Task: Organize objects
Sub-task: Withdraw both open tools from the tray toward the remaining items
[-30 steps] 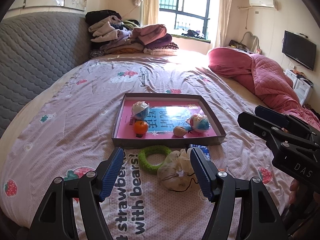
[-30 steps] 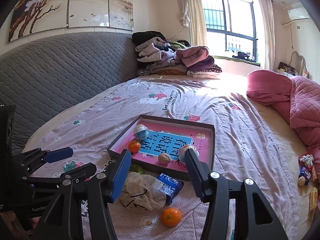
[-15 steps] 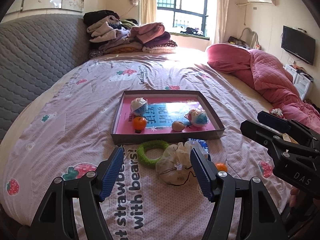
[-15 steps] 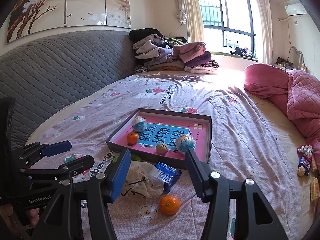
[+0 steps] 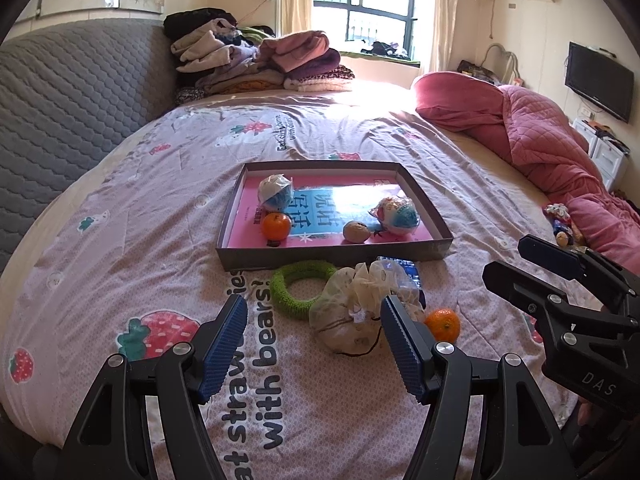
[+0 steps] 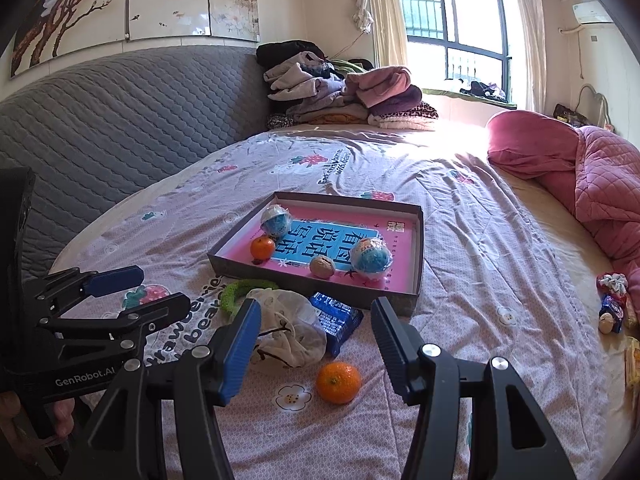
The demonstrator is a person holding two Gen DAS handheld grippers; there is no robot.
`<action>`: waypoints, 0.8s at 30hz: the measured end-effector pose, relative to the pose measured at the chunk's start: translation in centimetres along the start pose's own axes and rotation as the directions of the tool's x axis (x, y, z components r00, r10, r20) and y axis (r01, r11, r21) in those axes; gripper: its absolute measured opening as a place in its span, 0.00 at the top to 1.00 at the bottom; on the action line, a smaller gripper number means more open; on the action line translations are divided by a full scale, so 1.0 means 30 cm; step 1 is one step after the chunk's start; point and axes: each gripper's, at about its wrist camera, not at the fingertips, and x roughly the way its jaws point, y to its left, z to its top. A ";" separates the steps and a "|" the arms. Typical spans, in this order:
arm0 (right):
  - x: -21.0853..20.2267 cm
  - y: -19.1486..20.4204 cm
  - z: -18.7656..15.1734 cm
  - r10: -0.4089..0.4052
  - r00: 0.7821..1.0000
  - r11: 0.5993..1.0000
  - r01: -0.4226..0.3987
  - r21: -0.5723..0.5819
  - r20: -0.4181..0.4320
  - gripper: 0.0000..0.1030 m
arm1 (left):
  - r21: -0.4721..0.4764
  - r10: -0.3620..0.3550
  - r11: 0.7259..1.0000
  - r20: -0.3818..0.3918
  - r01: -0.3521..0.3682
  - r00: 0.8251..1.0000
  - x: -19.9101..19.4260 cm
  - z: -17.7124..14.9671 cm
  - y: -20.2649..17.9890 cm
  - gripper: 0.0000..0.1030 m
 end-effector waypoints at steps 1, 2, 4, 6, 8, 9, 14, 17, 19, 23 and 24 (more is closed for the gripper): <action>0.001 -0.001 -0.005 0.000 1.000 1.000 0.000 0.002 -0.003 0.45 | 0.001 0.000 1.000 -0.004 0.000 1.000 0.003 -0.001 0.000 0.31; 0.003 -0.002 -0.011 -0.002 1.000 1.000 0.002 0.003 -0.006 0.45 | 0.001 0.001 1.000 -0.007 -0.001 1.000 0.006 -0.003 0.000 0.31; 0.009 -0.004 -0.021 -0.003 1.000 1.000 0.003 0.006 -0.015 0.45 | 0.003 0.002 1.000 -0.013 -0.001 1.000 0.013 -0.007 -0.003 0.31; 0.018 -0.005 -0.031 -0.004 1.000 1.000 0.004 0.007 -0.026 0.45 | 0.005 0.001 1.000 -0.019 -0.001 1.000 0.021 -0.011 -0.003 0.31; 0.026 -0.006 -0.039 -0.005 0.999 1.000 0.005 0.008 -0.035 0.45 | 0.007 0.002 1.000 -0.027 -0.002 1.000 0.030 -0.016 -0.004 0.31; 0.028 -0.005 -0.043 -0.006 0.999 1.000 0.006 0.008 -0.039 0.45 | 0.008 0.003 1.000 -0.030 -0.003 1.000 0.034 -0.018 -0.004 0.31; 0.039 -0.005 -0.058 -0.008 0.999 1.000 0.009 0.009 -0.052 0.45 | 0.013 0.001 1.000 -0.045 0.000 0.999 0.047 -0.028 -0.010 0.31; 0.041 -0.008 -0.064 -0.009 0.998 1.000 0.010 0.008 -0.058 0.45 | 0.012 -0.006 1.000 -0.049 0.007 0.999 0.052 -0.032 -0.010 0.31; 0.043 -0.010 -0.070 -0.014 0.998 1.000 0.015 0.008 -0.062 0.45 | 0.010 -0.004 1.000 -0.055 0.004 0.999 0.056 -0.036 -0.007 0.31; 0.049 -0.014 -0.080 -0.017 0.997 1.000 0.017 0.009 -0.070 0.45 | 0.010 -0.008 1.000 -0.072 0.009 0.997 0.070 -0.046 -0.004 0.31; 0.050 -0.016 -0.084 -0.017 0.997 1.000 0.018 0.009 -0.073 0.45 | 0.011 -0.009 1.000 -0.076 0.010 0.997 0.074 -0.049 -0.005 0.31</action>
